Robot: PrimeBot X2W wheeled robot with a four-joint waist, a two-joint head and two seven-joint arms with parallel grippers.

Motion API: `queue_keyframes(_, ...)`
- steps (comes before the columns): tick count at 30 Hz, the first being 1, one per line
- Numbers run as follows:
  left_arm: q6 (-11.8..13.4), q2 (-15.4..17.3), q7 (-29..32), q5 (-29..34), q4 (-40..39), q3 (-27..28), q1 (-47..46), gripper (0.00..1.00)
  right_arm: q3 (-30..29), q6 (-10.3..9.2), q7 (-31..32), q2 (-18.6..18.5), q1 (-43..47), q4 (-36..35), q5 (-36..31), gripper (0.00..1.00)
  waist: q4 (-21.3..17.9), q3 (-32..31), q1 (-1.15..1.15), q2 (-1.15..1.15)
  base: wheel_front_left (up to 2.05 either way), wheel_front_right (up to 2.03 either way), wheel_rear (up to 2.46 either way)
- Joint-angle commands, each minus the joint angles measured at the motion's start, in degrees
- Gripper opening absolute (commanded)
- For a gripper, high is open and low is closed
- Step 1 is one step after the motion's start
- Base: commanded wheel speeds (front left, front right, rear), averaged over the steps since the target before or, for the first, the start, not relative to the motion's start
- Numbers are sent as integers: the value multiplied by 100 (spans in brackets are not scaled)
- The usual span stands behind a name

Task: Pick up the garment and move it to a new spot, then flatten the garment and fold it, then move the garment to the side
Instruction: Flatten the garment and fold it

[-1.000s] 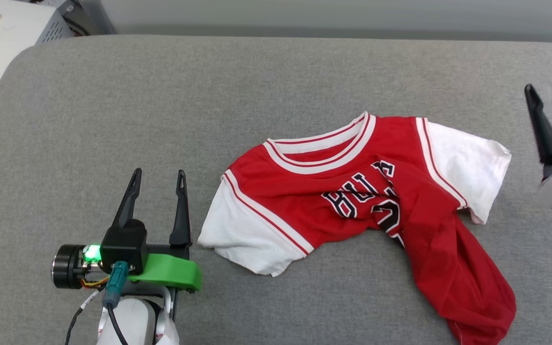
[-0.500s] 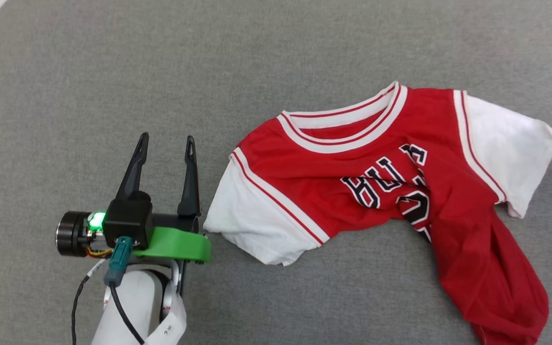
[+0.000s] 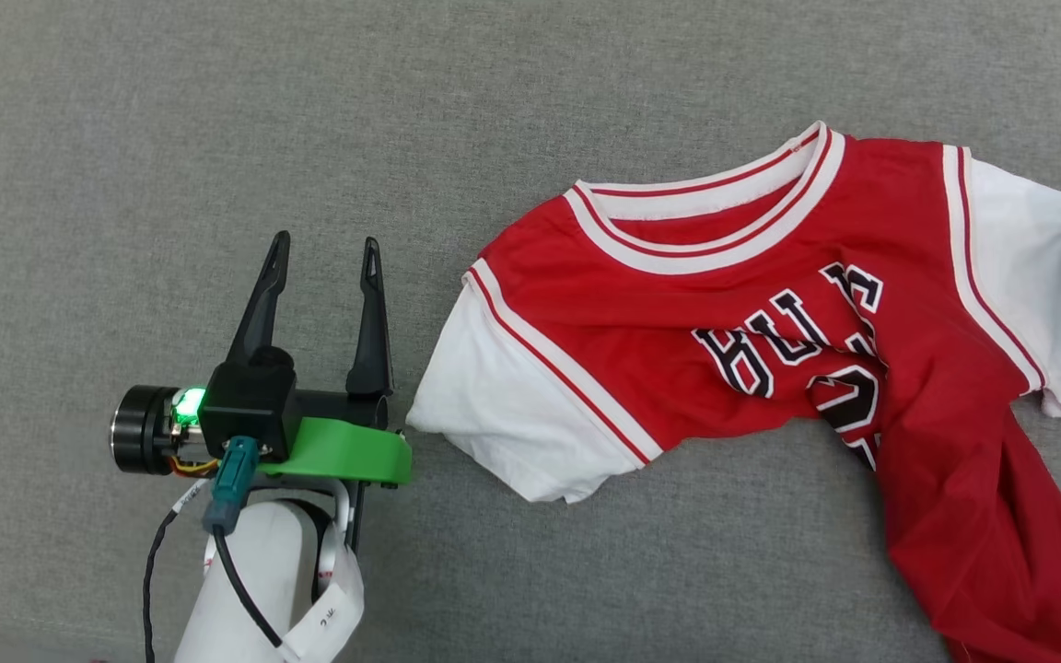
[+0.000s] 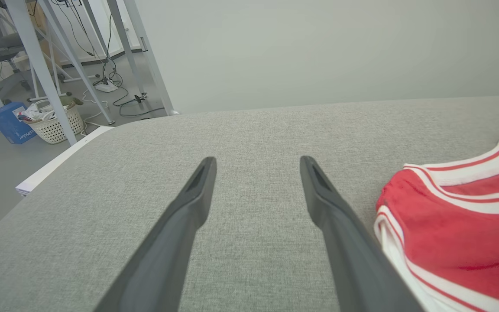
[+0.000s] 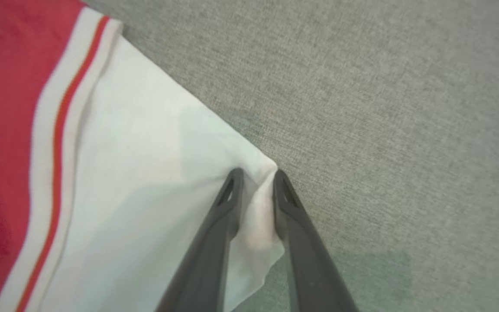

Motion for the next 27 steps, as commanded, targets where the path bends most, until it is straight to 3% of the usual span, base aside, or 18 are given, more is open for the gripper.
queue_keyframes(1, -1, -6, -33, 21, 32, 37, -54, 100, -341, -3, -732, -221, -10, 654, 155, 0, -143, -183, 0, 0, 0, 0, 0)
queue_keyframes(6, -27, 5, -33, 27, 49, 66, -40, 100, -498, -3, -895, -368, 233, 1030, 274, 0, -179, -238, 0, 0, 0, 0, 0)
queue_keyframes(10, -61, 71, -33, 46, 103, 109, -48, 100, -455, -3, -1023, -179, 398, 1159, 320, 1, -264, -283, 0, 0, 0, 0, 0)
queue_keyframes(11, -78, 95, -33, 52, 120, 117, -68, 100, -476, -3, -1136, -104, 403, 1187, 319, 100, -289, -307, 0, 0, 0, 0, 0)
queue_keyframes(16, -239, 283, -33, 31, 178, 186, -274, 100, -623, -3, -2046, 67, 415, 1189, 152, 100, -371, -524, 0, 0, 0, 0, 0)
queue_keyframes(21, -576, 625, -33, -45, 378, 231, -696, 100, -900, -3, -3278, 108, 618, 1010, -220, 100, -444, -798, 0, 0, 0, 0, 0)
queue_keyframes(27, -893, 1219, 283, -350, 763, -113, -1439, 100, -1160, -3, -3931, 335, 1073, 403, -584, 100, -608, -1016, 0, 0, 0, 0, 0)
